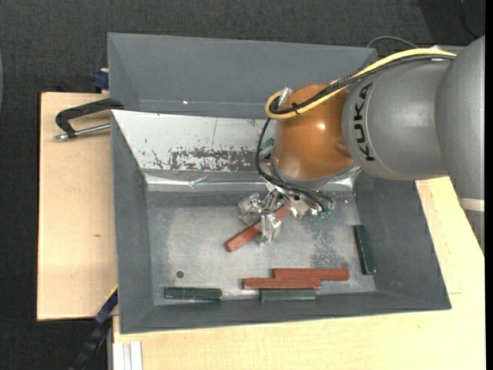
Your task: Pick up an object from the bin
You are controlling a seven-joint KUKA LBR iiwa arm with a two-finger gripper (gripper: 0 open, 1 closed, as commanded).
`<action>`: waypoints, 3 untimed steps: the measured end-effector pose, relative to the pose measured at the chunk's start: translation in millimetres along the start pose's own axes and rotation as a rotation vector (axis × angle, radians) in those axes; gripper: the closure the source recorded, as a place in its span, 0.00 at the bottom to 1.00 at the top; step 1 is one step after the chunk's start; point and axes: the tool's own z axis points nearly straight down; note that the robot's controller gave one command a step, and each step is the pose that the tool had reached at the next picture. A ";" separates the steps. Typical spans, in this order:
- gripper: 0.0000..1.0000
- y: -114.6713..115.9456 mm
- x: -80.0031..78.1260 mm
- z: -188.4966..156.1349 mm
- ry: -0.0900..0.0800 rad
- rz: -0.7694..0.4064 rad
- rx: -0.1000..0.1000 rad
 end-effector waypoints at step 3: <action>1.00 0.7 0.2 -7.1 0.000 0.001 -0.001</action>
Offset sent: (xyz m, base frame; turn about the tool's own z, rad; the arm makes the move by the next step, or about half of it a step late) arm 0.0000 -0.0001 0.0071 0.0000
